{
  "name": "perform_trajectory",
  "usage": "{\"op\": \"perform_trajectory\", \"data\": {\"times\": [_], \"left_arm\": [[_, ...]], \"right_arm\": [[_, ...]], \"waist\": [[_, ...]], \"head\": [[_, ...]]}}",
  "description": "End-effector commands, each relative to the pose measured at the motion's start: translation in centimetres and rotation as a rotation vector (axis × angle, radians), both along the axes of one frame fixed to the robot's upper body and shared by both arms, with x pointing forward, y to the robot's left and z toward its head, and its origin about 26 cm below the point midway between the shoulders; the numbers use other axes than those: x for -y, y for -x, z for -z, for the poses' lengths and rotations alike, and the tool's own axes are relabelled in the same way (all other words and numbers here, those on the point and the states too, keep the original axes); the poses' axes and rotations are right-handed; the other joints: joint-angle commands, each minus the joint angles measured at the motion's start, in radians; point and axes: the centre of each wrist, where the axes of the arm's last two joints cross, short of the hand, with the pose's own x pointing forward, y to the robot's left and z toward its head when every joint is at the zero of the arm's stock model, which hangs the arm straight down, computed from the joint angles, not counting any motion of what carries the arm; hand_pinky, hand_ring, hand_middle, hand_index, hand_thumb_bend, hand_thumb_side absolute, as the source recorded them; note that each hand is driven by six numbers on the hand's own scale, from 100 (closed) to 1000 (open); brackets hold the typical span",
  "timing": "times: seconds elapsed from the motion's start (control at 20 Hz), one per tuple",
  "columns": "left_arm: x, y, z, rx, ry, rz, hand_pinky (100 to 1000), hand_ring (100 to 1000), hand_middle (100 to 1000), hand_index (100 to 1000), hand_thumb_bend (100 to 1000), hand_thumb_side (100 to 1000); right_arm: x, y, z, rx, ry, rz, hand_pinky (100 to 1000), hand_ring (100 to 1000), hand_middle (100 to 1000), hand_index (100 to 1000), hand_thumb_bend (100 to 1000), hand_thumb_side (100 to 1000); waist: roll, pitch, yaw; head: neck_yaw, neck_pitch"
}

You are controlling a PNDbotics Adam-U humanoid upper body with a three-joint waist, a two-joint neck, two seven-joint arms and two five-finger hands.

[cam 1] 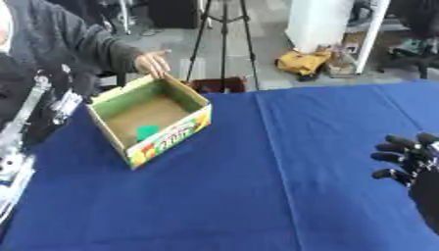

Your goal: Pick up objects on the table and place them in the box.

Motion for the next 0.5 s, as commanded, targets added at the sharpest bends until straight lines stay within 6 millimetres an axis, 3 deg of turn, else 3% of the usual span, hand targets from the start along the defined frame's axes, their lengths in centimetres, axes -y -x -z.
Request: {"op": "perform_trajectory", "data": {"times": [0.05,0.5], "left_arm": [[-0.04,0.44,-0.64,0.015,0.027,0.011,512,540,575,733,465,864],[0.2,0.67,0.3,-0.018,0.068,0.022,507,534,568,730,462,866]], "right_arm": [[0.17,-0.13,-0.89,0.03,-0.007,0.005,538,733,686,808,100,1000],[0.18,-0.1,-0.83,0.029,-0.008,0.006,538,733,685,808,100,1000]], "waist": [[-0.005,-0.013,0.005],[-0.011,-0.012,0.013]], "head": [[-0.005,0.012],[-0.005,0.023]]}}
